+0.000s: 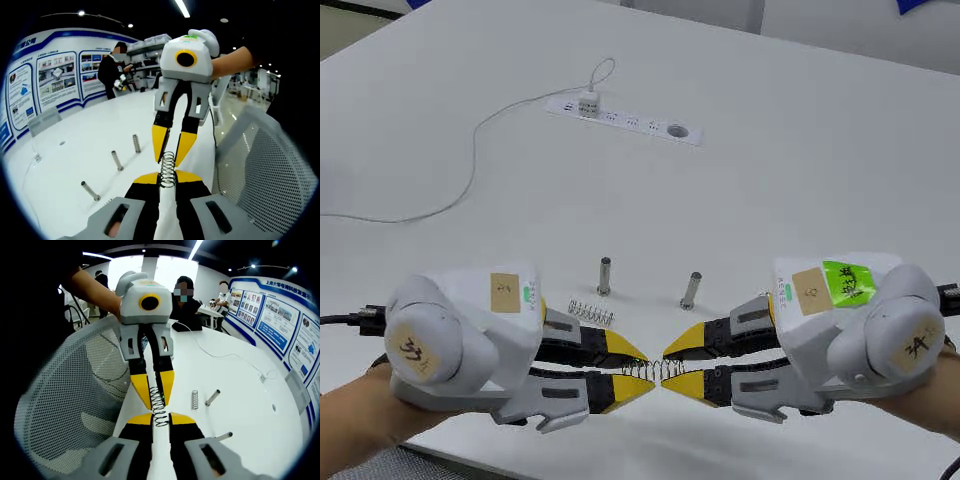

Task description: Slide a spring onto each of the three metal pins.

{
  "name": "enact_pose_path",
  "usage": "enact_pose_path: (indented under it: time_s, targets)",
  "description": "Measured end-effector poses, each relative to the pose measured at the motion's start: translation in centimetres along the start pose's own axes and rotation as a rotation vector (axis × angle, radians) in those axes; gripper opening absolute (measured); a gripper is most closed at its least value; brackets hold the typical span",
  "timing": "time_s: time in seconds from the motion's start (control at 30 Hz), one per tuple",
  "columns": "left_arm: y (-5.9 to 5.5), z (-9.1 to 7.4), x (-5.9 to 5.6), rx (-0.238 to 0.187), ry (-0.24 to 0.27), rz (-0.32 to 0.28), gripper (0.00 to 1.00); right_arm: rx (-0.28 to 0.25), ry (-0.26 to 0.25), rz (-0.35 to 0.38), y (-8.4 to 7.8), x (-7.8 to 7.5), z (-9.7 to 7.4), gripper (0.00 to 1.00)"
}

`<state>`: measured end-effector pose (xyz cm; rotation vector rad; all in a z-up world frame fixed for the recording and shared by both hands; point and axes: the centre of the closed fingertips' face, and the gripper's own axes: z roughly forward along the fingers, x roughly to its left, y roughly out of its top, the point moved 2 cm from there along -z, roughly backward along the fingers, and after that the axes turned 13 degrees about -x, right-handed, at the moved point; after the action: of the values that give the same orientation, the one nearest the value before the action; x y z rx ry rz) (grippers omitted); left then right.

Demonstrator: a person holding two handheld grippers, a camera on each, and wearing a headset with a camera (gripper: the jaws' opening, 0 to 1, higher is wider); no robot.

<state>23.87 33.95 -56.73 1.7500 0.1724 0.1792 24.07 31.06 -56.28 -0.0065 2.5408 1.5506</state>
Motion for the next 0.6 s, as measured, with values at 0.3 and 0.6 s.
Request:
enact_pose_path:
  time_s: [0.3, 0.6]
  targets:
    - [0.2, 0.2, 0.2, 0.008, -0.025, 0.017, 0.10, -0.001, -0.001, 0.072, -0.8, -0.2, 0.2, 0.16]
    - [-0.1, 0.4, 0.1, 0.007, -0.034, 0.018, 0.11, -0.031, 0.005, 0.112, -0.3, -0.1, -0.5, 0.11]
